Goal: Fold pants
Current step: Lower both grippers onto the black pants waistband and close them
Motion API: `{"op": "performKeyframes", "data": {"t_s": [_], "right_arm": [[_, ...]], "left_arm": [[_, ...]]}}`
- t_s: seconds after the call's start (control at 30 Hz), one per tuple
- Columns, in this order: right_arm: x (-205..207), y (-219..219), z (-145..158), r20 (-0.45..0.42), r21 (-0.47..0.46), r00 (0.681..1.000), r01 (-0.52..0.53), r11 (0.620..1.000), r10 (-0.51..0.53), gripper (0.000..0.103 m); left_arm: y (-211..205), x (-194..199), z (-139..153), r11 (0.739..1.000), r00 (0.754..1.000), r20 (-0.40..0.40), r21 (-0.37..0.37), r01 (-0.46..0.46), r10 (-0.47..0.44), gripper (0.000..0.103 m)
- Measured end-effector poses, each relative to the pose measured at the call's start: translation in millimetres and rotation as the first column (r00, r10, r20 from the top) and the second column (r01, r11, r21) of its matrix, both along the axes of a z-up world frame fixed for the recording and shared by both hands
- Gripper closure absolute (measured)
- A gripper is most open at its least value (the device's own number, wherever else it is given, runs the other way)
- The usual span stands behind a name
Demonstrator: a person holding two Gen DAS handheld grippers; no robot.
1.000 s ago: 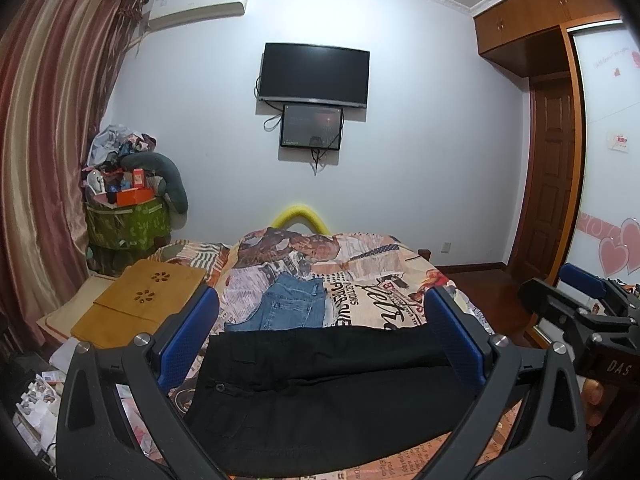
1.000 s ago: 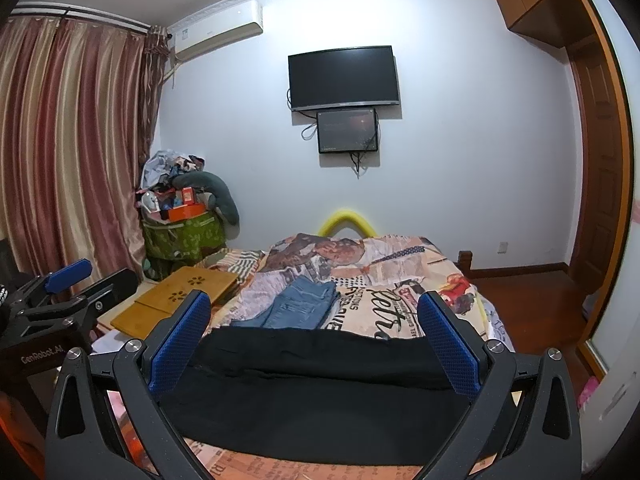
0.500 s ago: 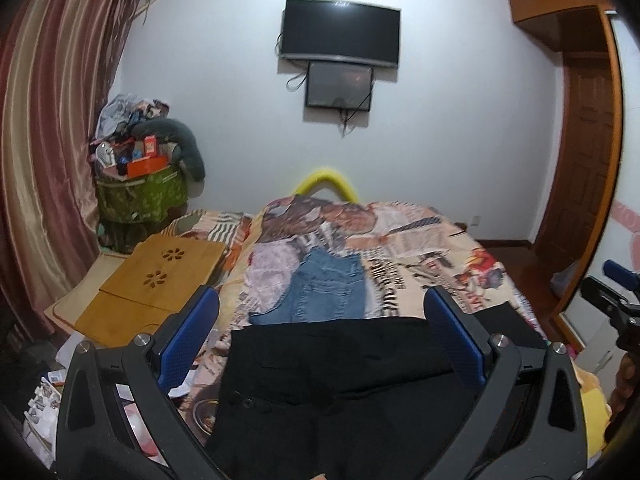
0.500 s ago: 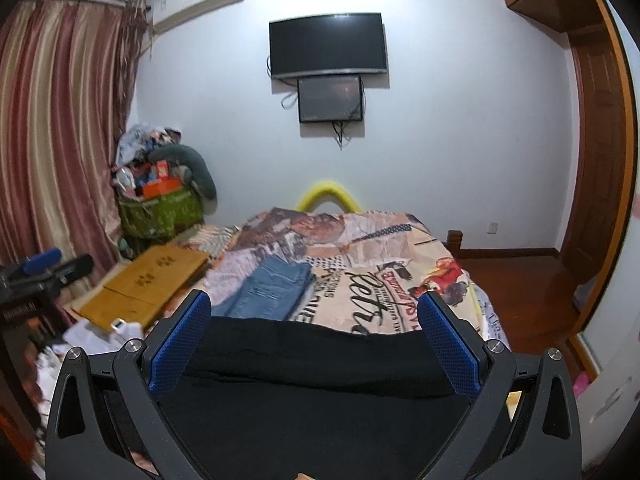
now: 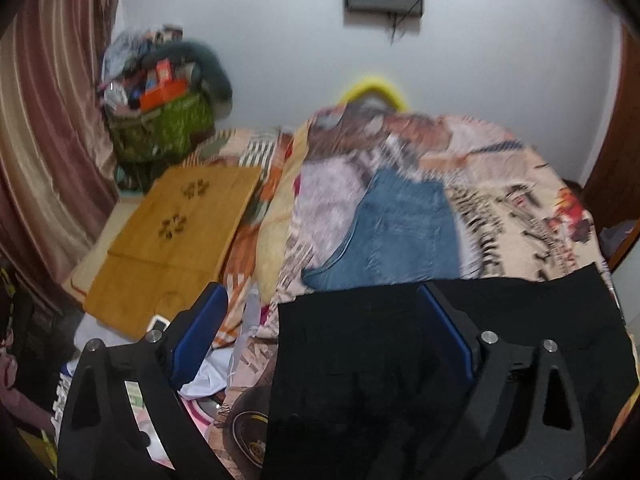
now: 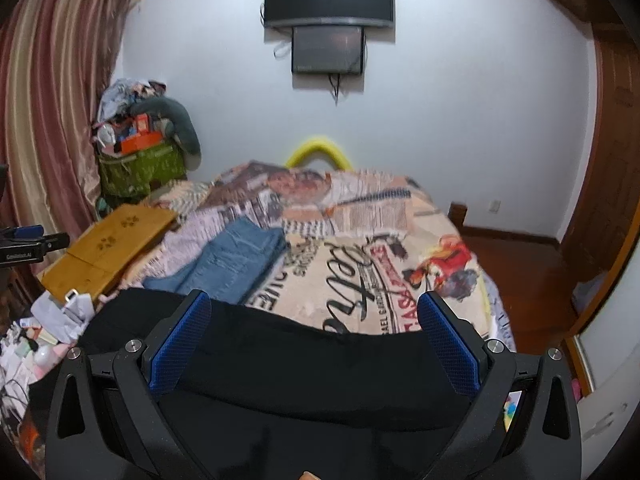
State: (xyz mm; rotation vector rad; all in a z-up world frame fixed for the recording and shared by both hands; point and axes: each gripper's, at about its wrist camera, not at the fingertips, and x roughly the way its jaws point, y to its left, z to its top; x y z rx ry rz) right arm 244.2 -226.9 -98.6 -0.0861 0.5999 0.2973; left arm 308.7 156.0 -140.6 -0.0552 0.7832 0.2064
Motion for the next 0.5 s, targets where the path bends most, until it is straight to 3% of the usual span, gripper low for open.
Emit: {"op": "performKeyframes", "data": {"t_s": [0.17, 0.43, 0.5], "right_arm": [[33.7, -0.9, -33.5, -0.161, -0.035, 0.987, -0.026, 0.999, 0.02, 0.001], [92.7, 3.2, -85.4, -0.343, -0.056, 0.937, -0.087, 0.995, 0.063, 0.001], [111.3, 11.8, -97.6, -0.367, -0.062, 0.926, -0.115, 0.991, 0.085, 0.001]], "left_arm": [[23.5, 41.4, -47.9, 0.998, 0.992, -0.123, -0.061, -0.034, 0.026, 0.008], [35.8, 84.1, -110.9, 0.999, 0.965, -0.263, -0.033, -0.037, 0.027, 0.009], [40.7, 92.4, -125.3, 0.998, 0.956, -0.294, -0.055, -0.038, 0.02, 0.014]]}}
